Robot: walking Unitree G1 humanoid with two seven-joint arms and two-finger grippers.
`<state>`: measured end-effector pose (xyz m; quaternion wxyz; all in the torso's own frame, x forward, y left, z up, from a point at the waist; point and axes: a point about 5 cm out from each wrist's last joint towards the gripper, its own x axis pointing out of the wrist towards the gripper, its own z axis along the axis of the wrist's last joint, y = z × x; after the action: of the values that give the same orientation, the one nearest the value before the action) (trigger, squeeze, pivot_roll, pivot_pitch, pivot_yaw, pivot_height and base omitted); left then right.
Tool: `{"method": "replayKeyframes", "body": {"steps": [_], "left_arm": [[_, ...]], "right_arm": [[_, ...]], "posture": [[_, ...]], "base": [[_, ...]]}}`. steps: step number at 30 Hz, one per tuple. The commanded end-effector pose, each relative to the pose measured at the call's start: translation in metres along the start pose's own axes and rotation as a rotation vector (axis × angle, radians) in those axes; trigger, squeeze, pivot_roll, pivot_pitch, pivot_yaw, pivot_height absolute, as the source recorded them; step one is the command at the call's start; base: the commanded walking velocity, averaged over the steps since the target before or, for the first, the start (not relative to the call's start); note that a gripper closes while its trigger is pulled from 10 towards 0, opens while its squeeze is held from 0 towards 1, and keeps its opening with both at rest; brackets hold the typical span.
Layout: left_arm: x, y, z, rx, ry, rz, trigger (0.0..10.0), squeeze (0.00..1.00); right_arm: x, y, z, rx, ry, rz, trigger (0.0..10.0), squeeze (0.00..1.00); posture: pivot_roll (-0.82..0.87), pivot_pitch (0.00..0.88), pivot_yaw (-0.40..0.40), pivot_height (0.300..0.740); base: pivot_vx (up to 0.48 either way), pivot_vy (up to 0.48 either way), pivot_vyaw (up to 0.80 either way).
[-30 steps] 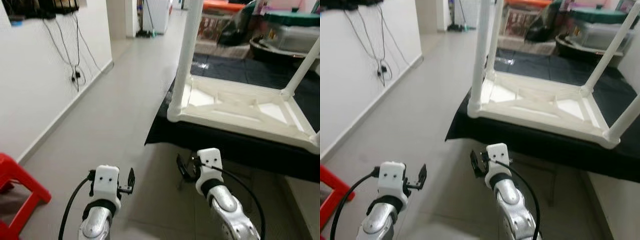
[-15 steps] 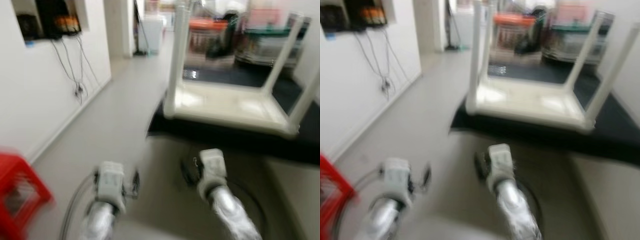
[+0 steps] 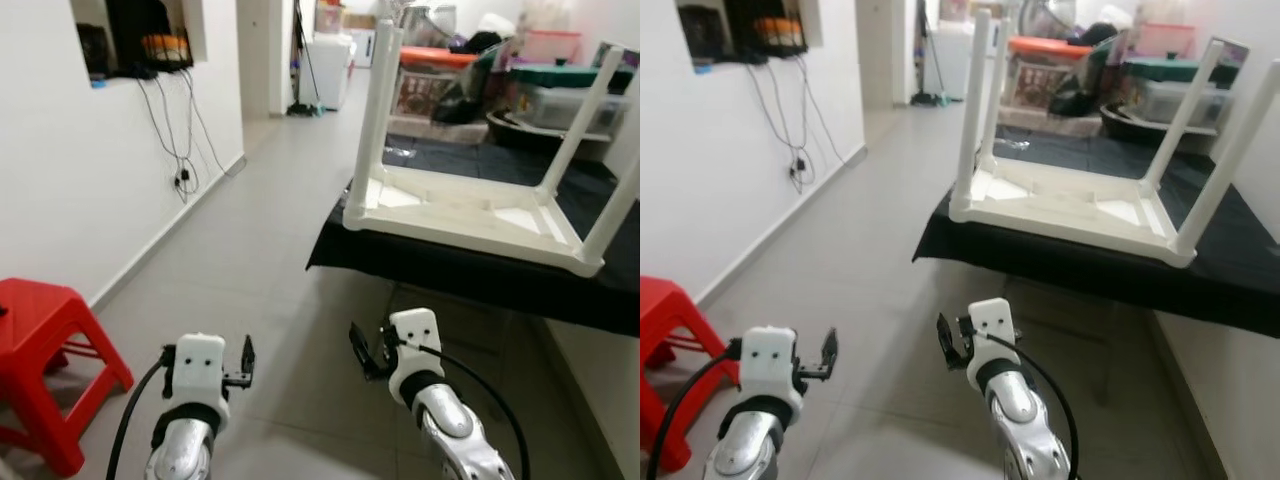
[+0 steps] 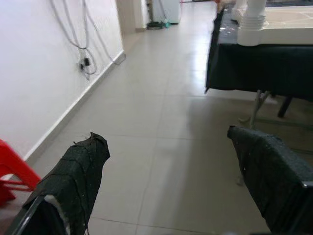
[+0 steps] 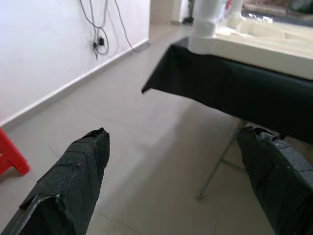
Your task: Building children table
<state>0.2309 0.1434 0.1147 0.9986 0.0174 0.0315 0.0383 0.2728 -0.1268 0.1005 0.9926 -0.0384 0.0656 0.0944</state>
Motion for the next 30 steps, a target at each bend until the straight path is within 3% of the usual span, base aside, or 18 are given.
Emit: {"method": "replayKeyframes", "body": {"steps": [1,22,30], "left_arm": [[0.0005,0.0011,0.0020,0.009,-0.004,0.010,10.0,0.00],[0.0009,-0.0001,0.0008,0.036,0.001,-0.009,10.0,0.00],[0.0007,-0.0022,-0.0004,0.039,0.003,-0.020,10.0,0.00]], "right_arm": [[-0.0003,-0.0030,0.0008,-0.002,0.001,-0.008,10.0,0.00],[-0.0001,-0.0033,0.0057,0.013,-0.028,-0.026,10.0,0.00],[-0.0003,-0.0024,0.0050,0.013,-0.024,-0.022,10.0,0.00]], "posture": [[0.12,0.000,-0.084,0.740],[0.12,0.000,-0.080,0.740],[0.12,0.000,-0.076,0.740]], "base": [[0.000,0.000,0.00],[0.000,0.000,0.00],[0.257,0.000,0.00]]}}
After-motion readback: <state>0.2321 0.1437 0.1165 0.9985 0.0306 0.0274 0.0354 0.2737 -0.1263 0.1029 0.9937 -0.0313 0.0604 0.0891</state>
